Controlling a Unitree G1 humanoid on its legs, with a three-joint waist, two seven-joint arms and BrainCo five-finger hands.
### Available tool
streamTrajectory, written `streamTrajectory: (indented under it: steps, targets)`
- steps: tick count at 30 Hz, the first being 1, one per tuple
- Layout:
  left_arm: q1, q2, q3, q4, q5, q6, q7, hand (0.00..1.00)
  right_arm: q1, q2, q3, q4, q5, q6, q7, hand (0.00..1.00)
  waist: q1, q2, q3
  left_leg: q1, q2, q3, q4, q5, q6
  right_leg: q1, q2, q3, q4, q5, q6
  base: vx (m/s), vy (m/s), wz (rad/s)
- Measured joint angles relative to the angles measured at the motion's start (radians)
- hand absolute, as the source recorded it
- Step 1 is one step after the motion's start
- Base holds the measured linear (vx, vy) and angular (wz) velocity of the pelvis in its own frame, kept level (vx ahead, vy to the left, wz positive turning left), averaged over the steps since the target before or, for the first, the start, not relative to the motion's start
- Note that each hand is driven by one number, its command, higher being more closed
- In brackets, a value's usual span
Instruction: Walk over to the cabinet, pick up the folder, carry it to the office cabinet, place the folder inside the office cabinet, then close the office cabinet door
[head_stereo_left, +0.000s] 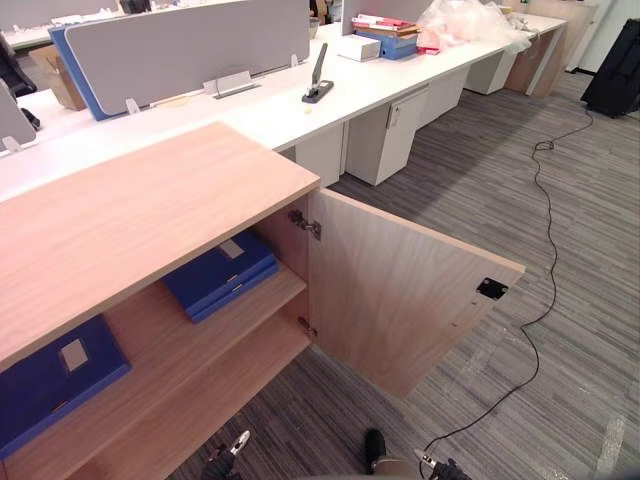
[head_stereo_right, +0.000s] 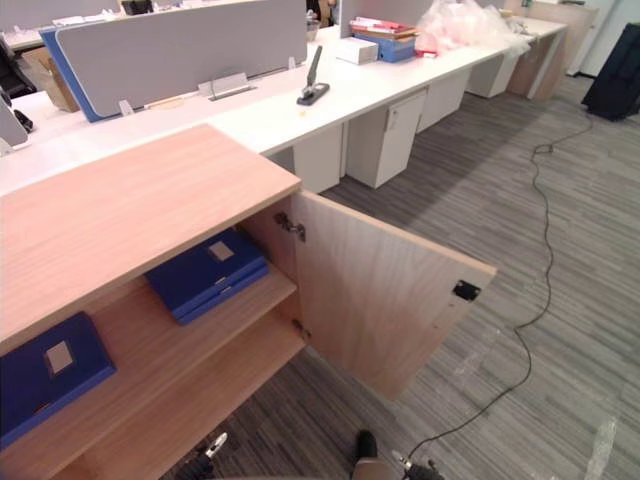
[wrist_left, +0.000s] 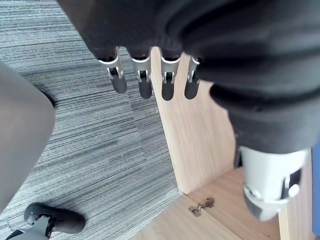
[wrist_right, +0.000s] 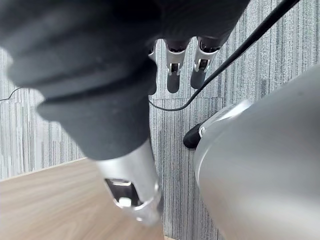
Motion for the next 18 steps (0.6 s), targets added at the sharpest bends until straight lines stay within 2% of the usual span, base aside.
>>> streamTrajectory:
  steps: [5, 8, 9, 10, 11, 12, 13, 14, 15, 16, 17, 18]
  targets:
    - [0.0, -0.001, -0.006, -0.006, 0.036, -0.006, -0.001, 0.0, 0.008, -0.003, 0.059, -0.039, 0.001, 0.0, -0.006, 0.0, 0.003, -0.004, 0.003, 0.016, 0.009, 0.019, 0.006, -0.003, -0.003, -0.008, 0.01, -0.001, 0.031, -0.02, 0.003, -0.02, -0.043, -0.13]
    - [0.016, 0.0, -0.03, -0.045, 0.035, -0.012, -0.002, 0.0, -0.014, -0.005, 0.116, -0.1, 0.002, 0.0, -0.016, 0.0, 0.018, -0.015, 0.013, 0.022, 0.004, 0.064, 0.019, -0.012, -0.004, -0.035, 0.009, -0.006, 0.061, -0.025, -0.004, -0.02, 0.007, -0.44]
    - [0.017, 0.001, -0.029, -0.056, 0.035, -0.016, -0.005, 0.0, -0.034, 0.002, 0.115, -0.131, 0.002, 0.0, -0.021, 0.0, 0.02, -0.016, 0.024, 0.029, 0.006, 0.086, 0.034, -0.021, -0.005, -0.039, 0.003, -0.04, 0.082, -0.046, -0.03, 0.0, 0.021, -0.54]
    - [0.021, 0.002, -0.029, -0.067, 0.033, -0.015, -0.01, 0.0, -0.05, 0.004, 0.115, -0.156, 0.0, -0.001, -0.022, 0.0, 0.021, -0.006, 0.027, 0.031, 0.022, 0.104, 0.04, -0.025, 0.0, -0.044, -0.01, -0.118, 0.108, -0.111, -0.057, 0.01, 0.016, -0.48]
    - [0.026, -0.002, -0.03, -0.068, 0.032, -0.015, -0.012, 0.0, -0.062, 0.003, 0.114, -0.164, 0.0, -0.001, -0.022, 0.0, 0.022, 0.013, 0.03, 0.031, 0.044, 0.115, 0.039, -0.025, -0.001, -0.051, -0.018, -0.159, 0.132, -0.164, -0.059, 0.01, -0.042, -0.44]
    - [0.032, -0.008, -0.029, -0.08, 0.03, -0.017, -0.017, 0.0, -0.089, 0.002, 0.116, -0.183, 0.0, -0.001, -0.022, 0.0, 0.029, 0.017, 0.037, 0.03, 0.065, 0.139, 0.038, -0.02, -0.012, -0.112, -0.056, -0.196, 0.346, -0.187, -0.083, 0.04, -0.088, -0.23]
    - [0.034, -0.005, -0.029, -0.082, 0.028, -0.018, -0.018, 0.0, -0.094, -0.003, 0.115, -0.213, 0.0, -0.001, -0.022, 0.0, 0.03, 0.014, 0.037, 0.036, 0.07, 0.135, 0.033, -0.018, -0.017, -0.119, -0.094, -0.203, 0.524, -0.236, -0.077, 0.07, -0.101, -0.17]
    - [0.039, -0.003, -0.03, -0.085, 0.028, -0.017, -0.019, 0.0, -0.096, -0.006, 0.116, -0.225, -0.001, -0.002, -0.021, 0.0, 0.03, 0.013, 0.036, 0.048, 0.069, 0.136, 0.024, -0.015, -0.021, -0.1, -0.108, -0.207, 0.568, -0.251, -0.078, 0.15, -0.104, -0.16]
    - [0.048, 0.003, -0.028, -0.097, 0.021, -0.017, -0.019, 0.0, -0.112, -0.01, 0.131, -0.245, -0.002, -0.003, -0.021, 0.0, 0.038, -0.001, 0.028, 0.057, 0.058, 0.151, 0.013, -0.016, -0.026, -0.071, -0.114, -0.217, 0.553, -0.298, -0.06, 0.15, -0.1, -0.39]
    - [0.048, 0.002, -0.026, -0.097, 0.019, -0.017, -0.02, 0.0, -0.125, -0.015, 0.149, -0.255, -0.003, -0.004, -0.02, 0.0, 0.041, -0.002, 0.028, 0.056, 0.05, 0.167, 0.013, -0.016, -0.027, -0.074, -0.11, -0.228, 0.537, -0.313, -0.07, 0.17, -0.115, -0.73]
    - [0.048, -0.003, -0.024, -0.095, 0.019, -0.011, -0.021, 0.0, -0.156, -0.021, 0.169, -0.266, -0.005, -0.008, -0.017, 0.0, 0.039, 0.012, 0.023, 0.043, 0.053, 0.193, 0.012, -0.002, -0.032, -0.074, -0.088, -0.23, 0.491, -0.32, -0.061, 0.16, -0.107, -0.82]
    - [0.048, -0.004, -0.032, -0.089, 0.019, -0.006, -0.022, 0.0, -0.167, -0.026, 0.188, -0.282, -0.008, -0.01, -0.017, 0.0, 0.039, 0.015, 0.013, 0.024, 0.05, 0.201, 0.012, 0.024, -0.024, -0.069, -0.072, -0.228, 0.423, -0.321, -0.056, 0.15, -0.097, -0.74]
